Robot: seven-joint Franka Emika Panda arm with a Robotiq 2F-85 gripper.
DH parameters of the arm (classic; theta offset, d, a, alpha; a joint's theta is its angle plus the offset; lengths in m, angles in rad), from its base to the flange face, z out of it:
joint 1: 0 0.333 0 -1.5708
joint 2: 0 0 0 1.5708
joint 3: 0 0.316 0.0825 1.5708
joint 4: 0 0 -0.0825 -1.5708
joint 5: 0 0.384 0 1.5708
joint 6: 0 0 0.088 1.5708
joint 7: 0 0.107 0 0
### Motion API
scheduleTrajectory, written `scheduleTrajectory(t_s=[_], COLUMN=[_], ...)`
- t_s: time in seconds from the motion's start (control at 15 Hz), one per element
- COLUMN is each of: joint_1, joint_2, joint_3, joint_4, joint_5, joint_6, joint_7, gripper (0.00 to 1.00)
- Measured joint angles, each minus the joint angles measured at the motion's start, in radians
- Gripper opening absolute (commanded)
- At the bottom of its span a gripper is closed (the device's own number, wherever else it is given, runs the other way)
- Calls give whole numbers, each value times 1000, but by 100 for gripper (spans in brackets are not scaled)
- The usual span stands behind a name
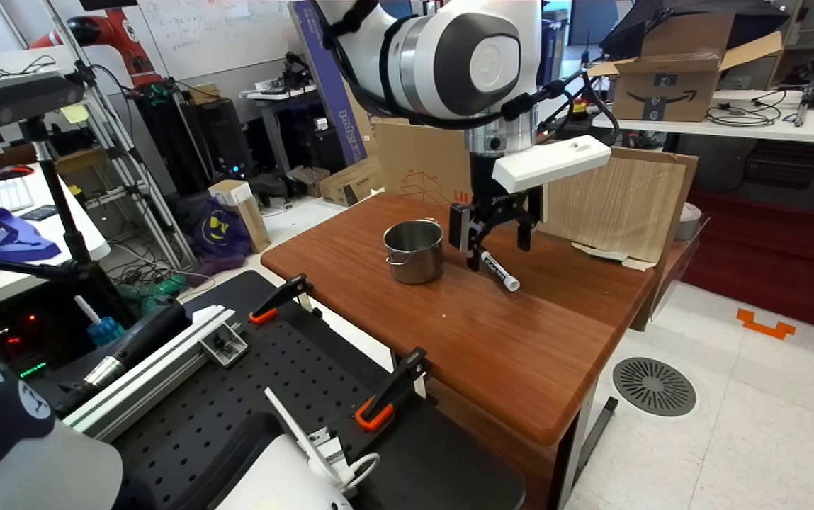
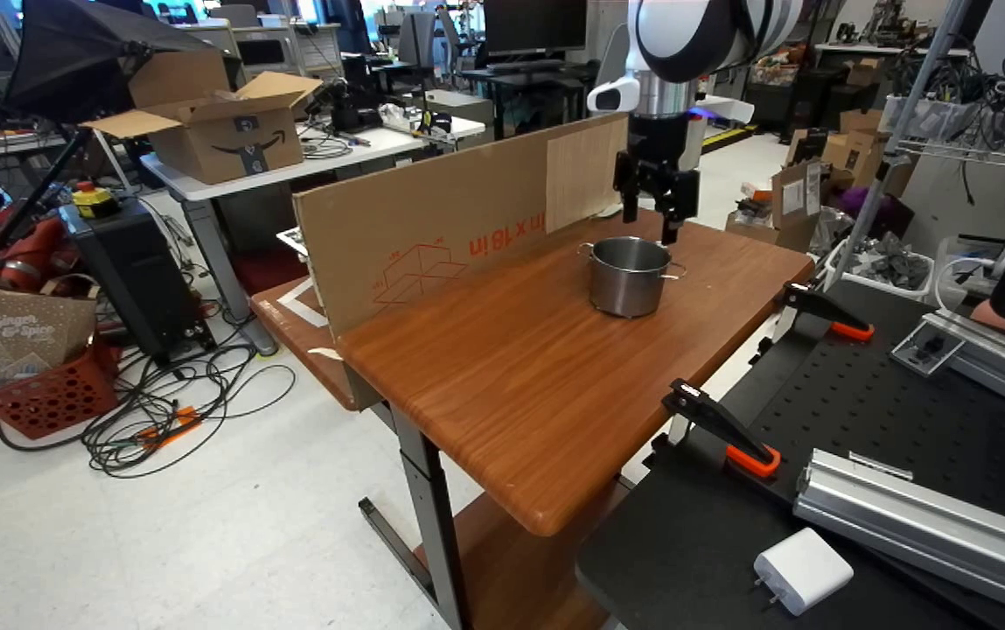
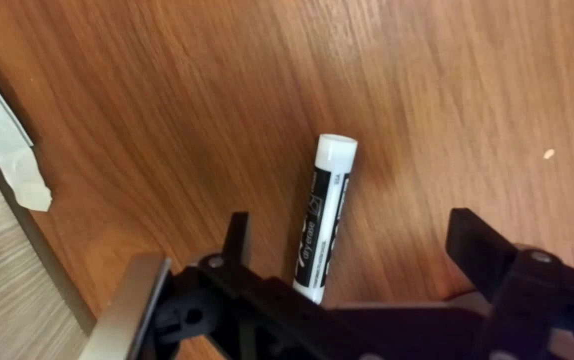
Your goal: Place the black marker inside the silver pot
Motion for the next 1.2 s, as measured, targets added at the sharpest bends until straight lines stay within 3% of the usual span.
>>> scheduleTrajectory(t_s=[0.73, 0.87, 1.2], joint_1=[-3, -3, -2], joint_2=[73, 87, 110], joint_3=[25, 25, 25], joint_4=[66, 78, 101], joint_5=[81, 81, 81], joint_6=[2, 3, 10], joint_7=[-15, -11, -3], gripper=[100, 74, 36])
